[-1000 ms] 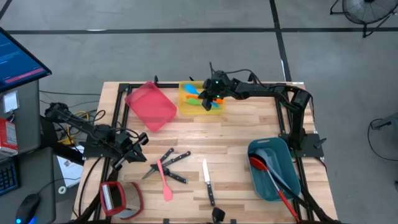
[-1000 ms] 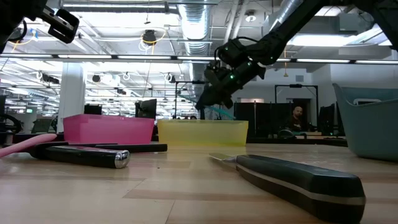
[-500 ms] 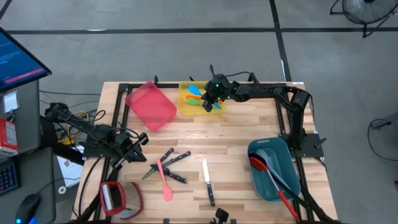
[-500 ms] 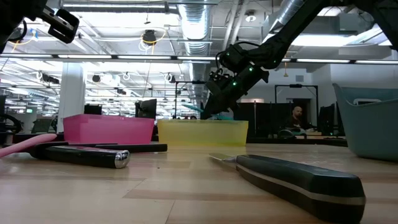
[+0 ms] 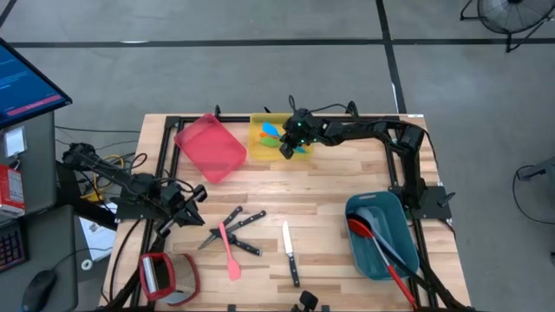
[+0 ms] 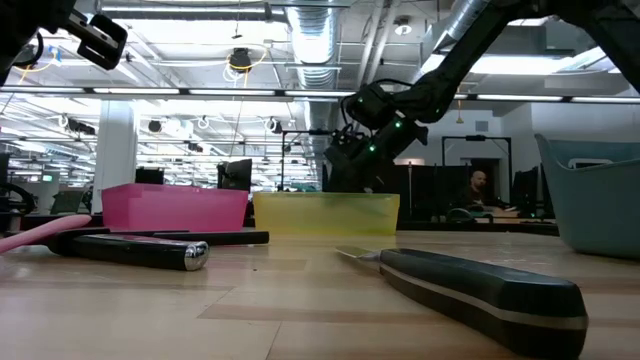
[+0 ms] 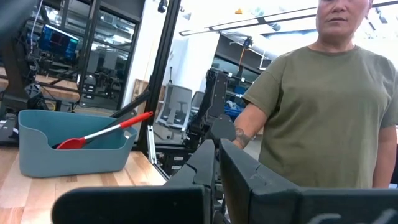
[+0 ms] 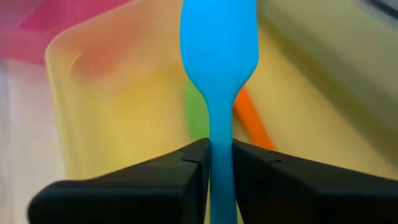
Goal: Pick & Place Kitchen Items
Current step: Put the blue spatula into the yellow bin, then put the pink spatula into the yellow bin
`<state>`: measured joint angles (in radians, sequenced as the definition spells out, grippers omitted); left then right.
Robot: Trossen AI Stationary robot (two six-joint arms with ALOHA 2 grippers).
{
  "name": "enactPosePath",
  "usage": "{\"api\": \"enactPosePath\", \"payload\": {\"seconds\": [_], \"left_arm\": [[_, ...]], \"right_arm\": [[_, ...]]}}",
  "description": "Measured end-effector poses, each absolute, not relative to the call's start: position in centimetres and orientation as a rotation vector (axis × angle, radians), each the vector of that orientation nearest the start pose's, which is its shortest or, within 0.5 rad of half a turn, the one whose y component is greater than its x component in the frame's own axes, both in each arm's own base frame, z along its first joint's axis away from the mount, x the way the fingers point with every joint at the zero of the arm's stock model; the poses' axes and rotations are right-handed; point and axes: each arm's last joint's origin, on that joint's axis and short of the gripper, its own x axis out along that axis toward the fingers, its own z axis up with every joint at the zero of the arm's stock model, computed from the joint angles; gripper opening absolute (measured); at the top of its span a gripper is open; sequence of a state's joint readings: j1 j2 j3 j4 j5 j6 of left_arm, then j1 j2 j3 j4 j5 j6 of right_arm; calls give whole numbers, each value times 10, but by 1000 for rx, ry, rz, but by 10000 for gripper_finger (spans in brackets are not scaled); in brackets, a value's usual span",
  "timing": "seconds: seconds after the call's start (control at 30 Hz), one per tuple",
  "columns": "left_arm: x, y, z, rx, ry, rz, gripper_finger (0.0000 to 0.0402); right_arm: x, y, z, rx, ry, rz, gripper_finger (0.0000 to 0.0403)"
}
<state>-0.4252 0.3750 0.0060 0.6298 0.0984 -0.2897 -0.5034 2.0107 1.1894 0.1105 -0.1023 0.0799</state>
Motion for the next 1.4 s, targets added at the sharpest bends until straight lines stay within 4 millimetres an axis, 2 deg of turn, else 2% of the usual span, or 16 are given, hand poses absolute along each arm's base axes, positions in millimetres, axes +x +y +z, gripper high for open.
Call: {"api": "enactPosePath", "payload": {"seconds": [0.27, 0.4, 0.5, 0.67, 0.83, 0.93, 1.17, 1.4], "left_arm": [[106, -51, 193, -324, -183, -555, 8], [106, -51, 193, -324, -183, -555, 8], [106, -51, 193, -324, -183, -555, 8], [106, -51, 193, -324, -183, -555, 8], [106, -51, 193, -324, -183, -555, 8], [106, -51, 193, -324, -183, -555, 8], [106, -51, 193, -324, -183, -555, 8], [106, -51, 193, -324, -183, -555, 8]], "right_arm": [[366, -199, 141, 289, 671, -416, 89], [365, -198, 150, 285, 653, -413, 127], [367, -199, 173, 268, 616, -409, 164], [368, -194, 231, 227, 502, -395, 215], [360, -177, 292, 173, 355, -359, 233], [354, -162, 319, 140, 288, -312, 233], [341, -123, 359, 100, 183, -227, 220], [345, -87, 376, 72, 93, -126, 208]]}}
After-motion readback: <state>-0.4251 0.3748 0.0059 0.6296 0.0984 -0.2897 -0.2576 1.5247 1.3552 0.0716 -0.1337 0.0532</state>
